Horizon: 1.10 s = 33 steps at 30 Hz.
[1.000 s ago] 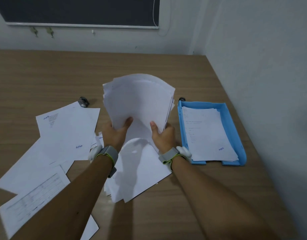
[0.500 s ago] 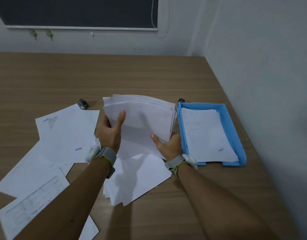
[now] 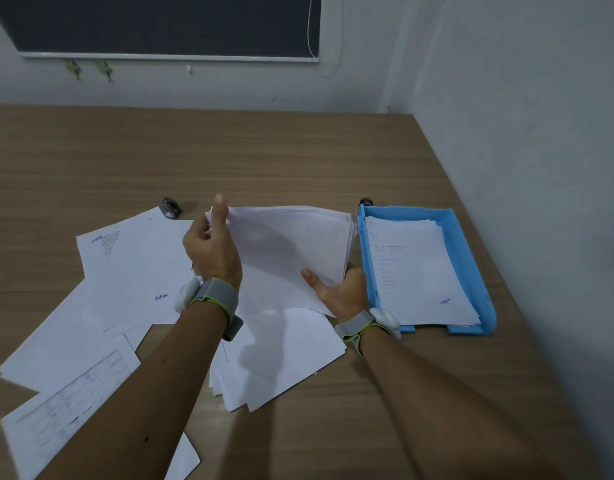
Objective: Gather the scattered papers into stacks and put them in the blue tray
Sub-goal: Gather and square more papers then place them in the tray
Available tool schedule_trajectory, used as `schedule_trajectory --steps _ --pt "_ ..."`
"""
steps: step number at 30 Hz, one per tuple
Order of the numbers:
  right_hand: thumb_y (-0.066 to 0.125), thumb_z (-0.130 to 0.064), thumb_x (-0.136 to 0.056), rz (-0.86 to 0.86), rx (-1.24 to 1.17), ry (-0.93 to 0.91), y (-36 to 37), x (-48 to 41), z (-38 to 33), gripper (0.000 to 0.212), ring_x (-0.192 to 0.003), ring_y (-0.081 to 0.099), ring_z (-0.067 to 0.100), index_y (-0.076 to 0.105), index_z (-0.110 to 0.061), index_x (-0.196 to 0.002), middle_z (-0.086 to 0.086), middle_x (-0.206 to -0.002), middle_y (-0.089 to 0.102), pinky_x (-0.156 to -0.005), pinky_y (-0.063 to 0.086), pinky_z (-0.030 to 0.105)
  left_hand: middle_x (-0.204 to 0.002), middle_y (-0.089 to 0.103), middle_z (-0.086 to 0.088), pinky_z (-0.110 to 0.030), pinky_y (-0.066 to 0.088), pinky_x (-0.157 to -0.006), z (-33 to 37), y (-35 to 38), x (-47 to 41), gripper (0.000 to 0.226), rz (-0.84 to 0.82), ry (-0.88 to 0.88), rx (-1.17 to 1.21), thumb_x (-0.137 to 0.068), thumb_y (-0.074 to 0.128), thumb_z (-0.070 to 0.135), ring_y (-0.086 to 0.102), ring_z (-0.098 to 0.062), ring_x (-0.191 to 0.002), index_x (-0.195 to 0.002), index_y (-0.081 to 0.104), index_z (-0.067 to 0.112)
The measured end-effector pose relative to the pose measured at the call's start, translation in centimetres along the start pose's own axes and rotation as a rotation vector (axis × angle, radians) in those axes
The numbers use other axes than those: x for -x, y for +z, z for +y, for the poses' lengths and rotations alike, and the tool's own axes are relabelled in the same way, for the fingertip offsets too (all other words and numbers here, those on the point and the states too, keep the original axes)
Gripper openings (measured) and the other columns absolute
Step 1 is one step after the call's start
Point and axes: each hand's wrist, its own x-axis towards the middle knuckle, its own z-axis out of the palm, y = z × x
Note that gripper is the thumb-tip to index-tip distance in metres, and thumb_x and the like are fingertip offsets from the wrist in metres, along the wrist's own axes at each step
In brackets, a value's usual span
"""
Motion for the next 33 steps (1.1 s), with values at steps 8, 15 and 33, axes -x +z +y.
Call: schedule_trajectory --steps 8,15,33 --pt "0.090 -0.035 -0.062 0.007 -0.025 -0.043 0.1 -0.1 -0.6 0.029 -0.069 0.066 -0.011 0.068 -0.029 -0.080 -0.028 -0.070 0.067 -0.052 0.047 0.005 -0.073 0.053 0.005 -0.026 0.046 -0.065 0.4 0.5 -0.1 0.045 0.009 0.100 -0.106 -0.080 0.072 0.056 0.047 -0.007 -0.064 -0.085 0.059 0.013" --pt "0.079 -0.025 -0.079 0.027 0.075 -0.062 0.3 -0.6 0.1 0.008 -0.066 0.063 -0.015 0.072 -0.023 -0.082 -0.030 -0.065 0.063 -0.059 0.045 0.003 -0.075 0.068 0.009 -0.033 0.045 -0.085 -0.8 -0.4 -1.3 0.046 -0.057 -0.196 0.143 -0.101 0.044 0.050 0.063 -0.006 -0.074 -0.072 0.068 0.024" --pt "0.076 -0.009 -0.081 -0.156 -0.029 0.104 -0.2 -3.1 -4.3 0.014 -0.070 0.066 -0.005 0.071 -0.017 -0.090 -0.009 -0.084 0.071 -0.072 0.059 0.025 -0.121 0.072 -0.005 -0.044 0.058 -0.095 -1.9 -3.4 -3.3 0.079 -0.660 -0.230 -0.361 -0.058 0.094 0.038 0.069 -0.026 -0.108 -0.127 0.065 0.014"
